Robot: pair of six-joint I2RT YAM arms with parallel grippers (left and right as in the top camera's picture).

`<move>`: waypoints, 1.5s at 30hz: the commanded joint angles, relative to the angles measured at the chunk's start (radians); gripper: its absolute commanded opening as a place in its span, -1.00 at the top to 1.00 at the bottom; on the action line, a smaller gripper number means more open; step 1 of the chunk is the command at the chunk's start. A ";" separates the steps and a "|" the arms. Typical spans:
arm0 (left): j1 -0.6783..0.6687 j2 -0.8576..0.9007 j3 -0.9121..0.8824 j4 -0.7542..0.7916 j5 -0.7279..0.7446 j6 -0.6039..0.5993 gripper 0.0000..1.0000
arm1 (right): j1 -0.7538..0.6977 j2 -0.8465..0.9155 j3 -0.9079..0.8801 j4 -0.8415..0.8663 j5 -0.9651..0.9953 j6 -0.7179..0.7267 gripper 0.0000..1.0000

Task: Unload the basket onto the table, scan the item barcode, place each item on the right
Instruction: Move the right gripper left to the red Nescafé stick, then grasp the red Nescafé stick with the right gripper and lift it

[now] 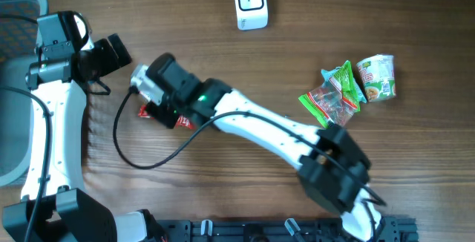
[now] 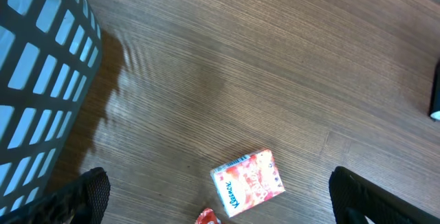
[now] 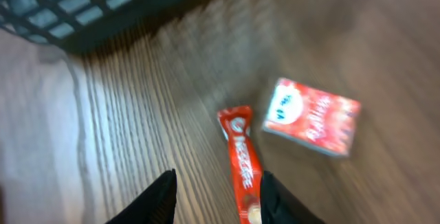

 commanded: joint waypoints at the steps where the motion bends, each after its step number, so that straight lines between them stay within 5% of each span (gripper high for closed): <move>1: 0.000 -0.005 -0.003 0.003 -0.013 0.005 -1.00 | 0.014 0.090 0.002 0.041 0.017 -0.026 0.34; 30: 0.000 -0.005 -0.003 0.003 -0.013 0.005 -1.00 | 0.014 0.250 -0.025 0.044 0.095 -0.103 0.42; 45: 0.000 -0.005 -0.003 0.003 -0.013 0.005 -1.00 | -0.001 0.141 -0.024 -0.231 0.238 -0.100 0.74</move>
